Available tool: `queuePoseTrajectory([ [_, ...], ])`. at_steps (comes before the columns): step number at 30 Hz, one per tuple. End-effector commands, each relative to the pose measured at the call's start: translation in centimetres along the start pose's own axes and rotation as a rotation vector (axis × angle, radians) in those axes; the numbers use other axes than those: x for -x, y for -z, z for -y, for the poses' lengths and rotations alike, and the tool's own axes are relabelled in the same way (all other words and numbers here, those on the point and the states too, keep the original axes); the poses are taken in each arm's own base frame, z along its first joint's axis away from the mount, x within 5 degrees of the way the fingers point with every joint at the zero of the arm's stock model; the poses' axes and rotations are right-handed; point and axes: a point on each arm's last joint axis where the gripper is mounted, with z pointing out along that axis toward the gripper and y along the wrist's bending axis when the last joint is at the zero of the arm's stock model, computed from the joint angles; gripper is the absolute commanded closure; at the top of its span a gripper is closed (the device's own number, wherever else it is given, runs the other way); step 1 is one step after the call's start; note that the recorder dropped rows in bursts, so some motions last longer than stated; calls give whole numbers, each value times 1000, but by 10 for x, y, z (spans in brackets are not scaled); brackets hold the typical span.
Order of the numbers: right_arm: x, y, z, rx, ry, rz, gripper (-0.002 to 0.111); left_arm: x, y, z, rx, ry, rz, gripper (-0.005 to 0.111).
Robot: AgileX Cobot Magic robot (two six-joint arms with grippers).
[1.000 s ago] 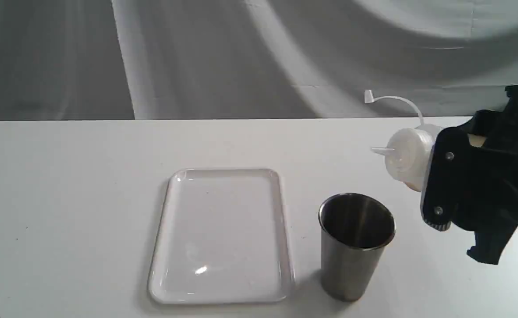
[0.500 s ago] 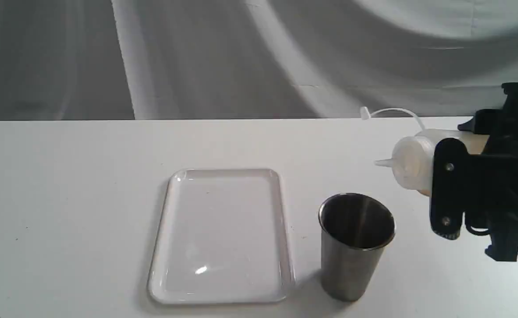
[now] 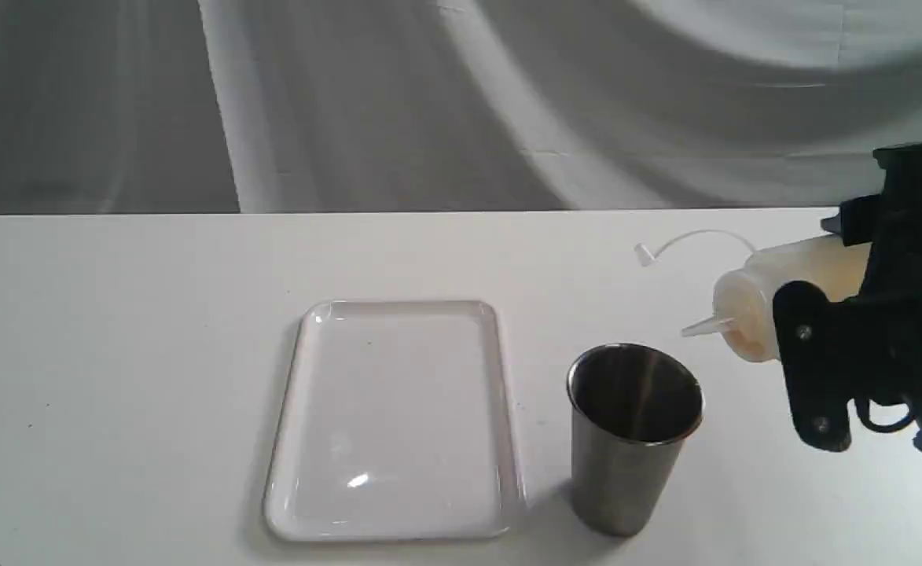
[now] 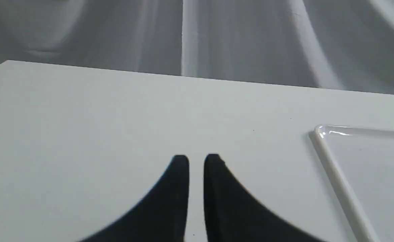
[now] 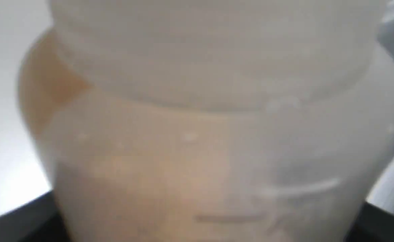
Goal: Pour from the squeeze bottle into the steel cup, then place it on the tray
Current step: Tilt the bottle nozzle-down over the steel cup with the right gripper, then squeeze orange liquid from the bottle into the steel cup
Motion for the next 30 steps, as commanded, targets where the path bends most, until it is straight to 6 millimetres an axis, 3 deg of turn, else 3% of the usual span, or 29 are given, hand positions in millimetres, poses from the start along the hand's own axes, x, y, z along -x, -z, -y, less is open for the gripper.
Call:
queuePoseTrajectory([
  [1, -2, 2, 3, -15, 31, -16, 108, -2, 0, 0, -5, 5, -8, 98],
  [8, -2, 0, 5, -16, 25, -15, 108, -2, 0, 0, -5, 5, -8, 98],
  [18, 4, -24, -8, 64, 72, -50, 108, -2, 0, 0, -5, 5, -8, 98],
  [30, 4, -26, -9, 72, 129, -64, 108, -2, 0, 0, -5, 5, -8, 98],
])
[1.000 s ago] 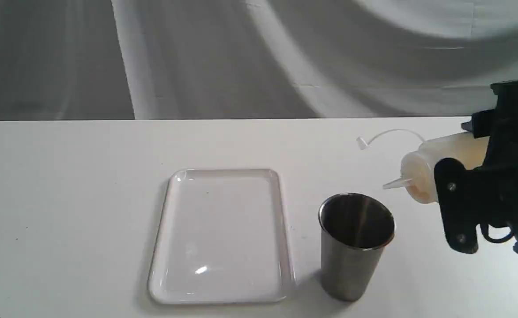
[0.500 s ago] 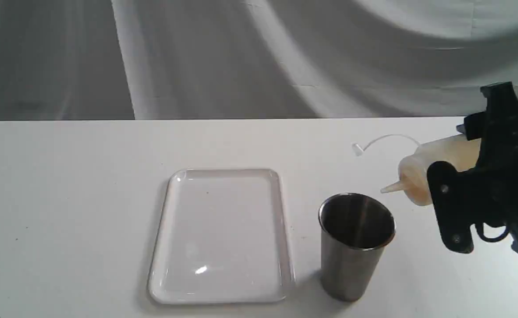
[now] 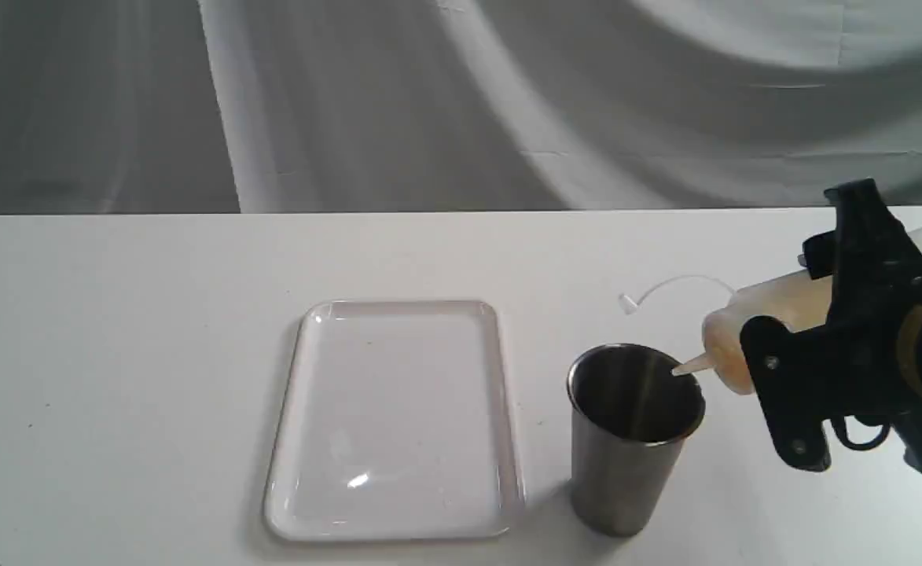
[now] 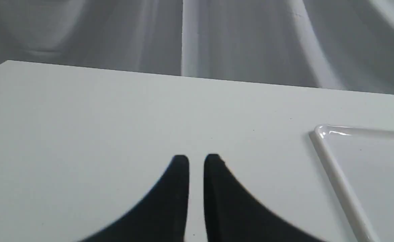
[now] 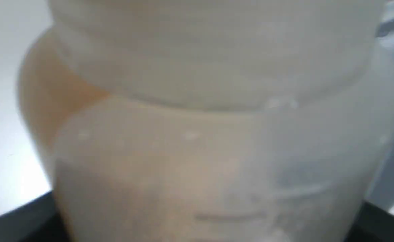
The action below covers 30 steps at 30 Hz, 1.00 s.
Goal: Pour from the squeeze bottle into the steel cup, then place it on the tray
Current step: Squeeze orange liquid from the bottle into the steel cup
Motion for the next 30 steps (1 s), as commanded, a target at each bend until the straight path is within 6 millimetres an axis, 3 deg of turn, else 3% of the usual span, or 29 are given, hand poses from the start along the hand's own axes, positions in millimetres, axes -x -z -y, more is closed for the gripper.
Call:
queuePoseTrajectory([
  [1, -5, 1, 7, -26, 31, -41, 108, -2, 0, 0, -5, 5, -8, 98],
  [11, -14, 5, 45, -131, -9, -80, 108, -2, 0, 0, -5, 5, -8, 98],
  [30, -10, 5, 45, -127, 154, -55, 108, -2, 0, 0, -5, 5, -8, 98],
])
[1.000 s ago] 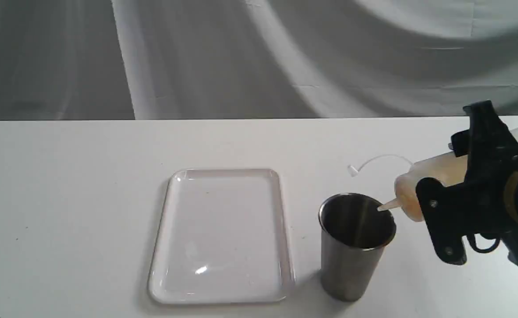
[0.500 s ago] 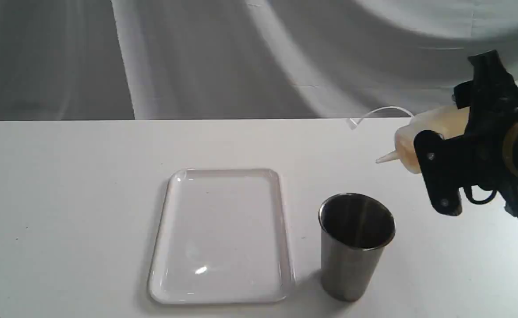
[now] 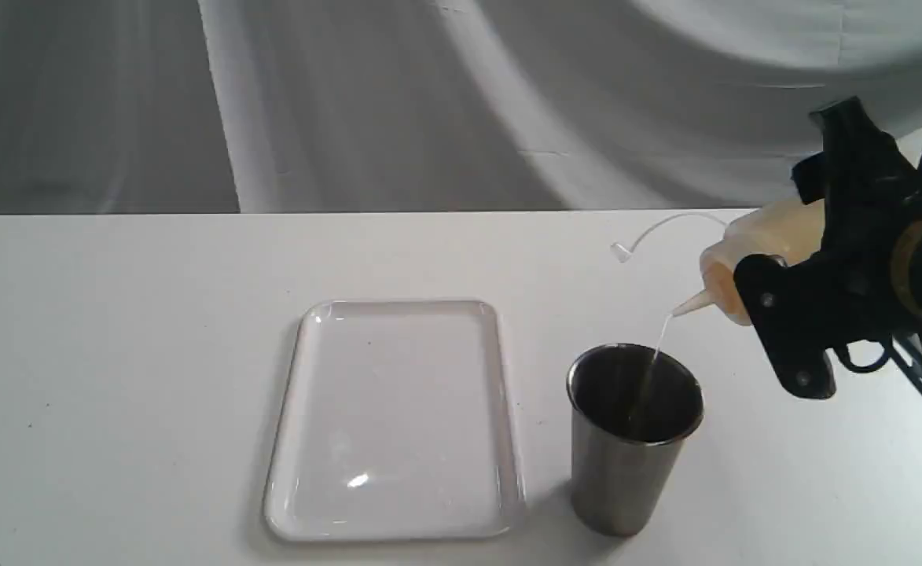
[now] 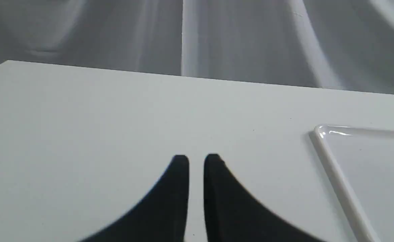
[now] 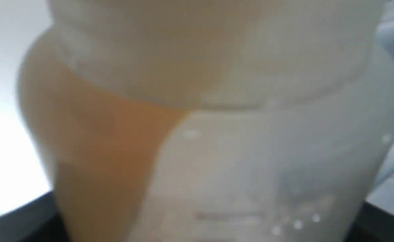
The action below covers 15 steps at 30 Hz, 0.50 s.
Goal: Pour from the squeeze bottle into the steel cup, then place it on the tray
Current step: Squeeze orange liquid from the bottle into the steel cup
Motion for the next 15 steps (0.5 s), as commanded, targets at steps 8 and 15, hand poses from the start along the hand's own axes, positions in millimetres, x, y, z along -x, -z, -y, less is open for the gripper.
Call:
queuePoseTrajectory([
  [8, -2, 2, 5, -22, 111, -8, 108, -2, 0, 0, -5, 5, -8, 98],
  [15, -2, 2, 5, -22, 131, -8, 108, -2, 0, 0, -5, 5, -8, 98],
])
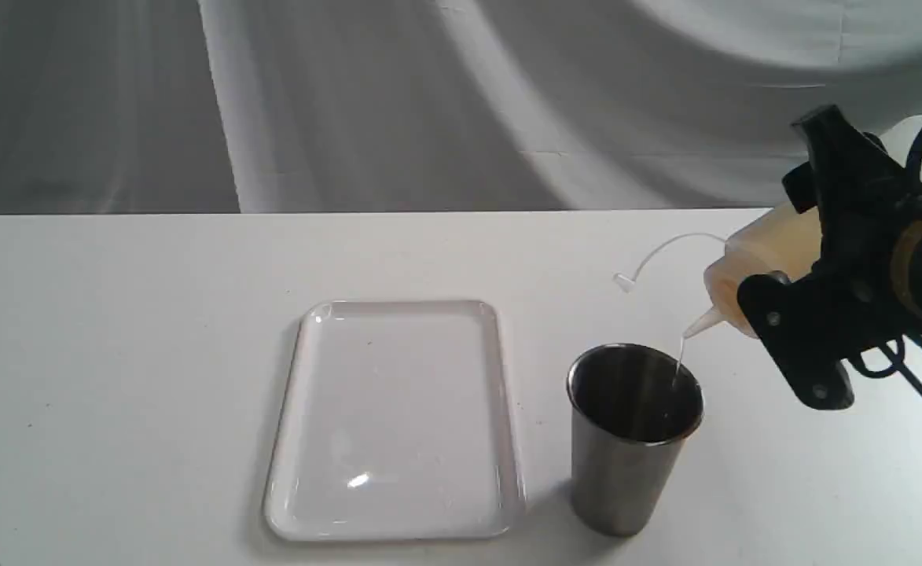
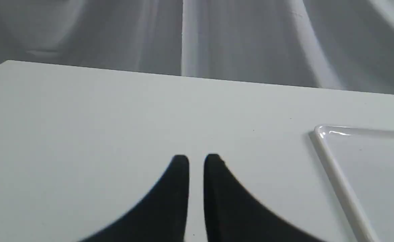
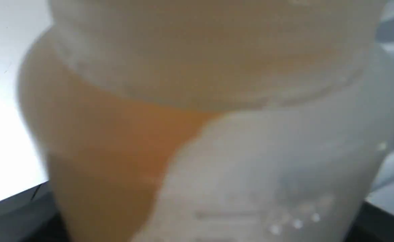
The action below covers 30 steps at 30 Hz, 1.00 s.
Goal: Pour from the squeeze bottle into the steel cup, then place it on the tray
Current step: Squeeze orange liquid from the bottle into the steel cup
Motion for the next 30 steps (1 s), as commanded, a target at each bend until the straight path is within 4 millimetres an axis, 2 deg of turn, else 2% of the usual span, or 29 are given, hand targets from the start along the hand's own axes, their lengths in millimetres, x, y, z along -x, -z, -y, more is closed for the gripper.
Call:
queuePoseTrajectory([
  [1, -3, 2, 5, -20, 13, -11, 108, -2, 0, 0, -5, 5, -8, 98],
  [27, -3, 2, 5, -20, 13, -11, 108, -2, 0, 0, -5, 5, -8, 98],
  [30, -3, 2, 5, -21, -39, -11, 108, -2, 0, 0, -5, 5, -8, 98],
])
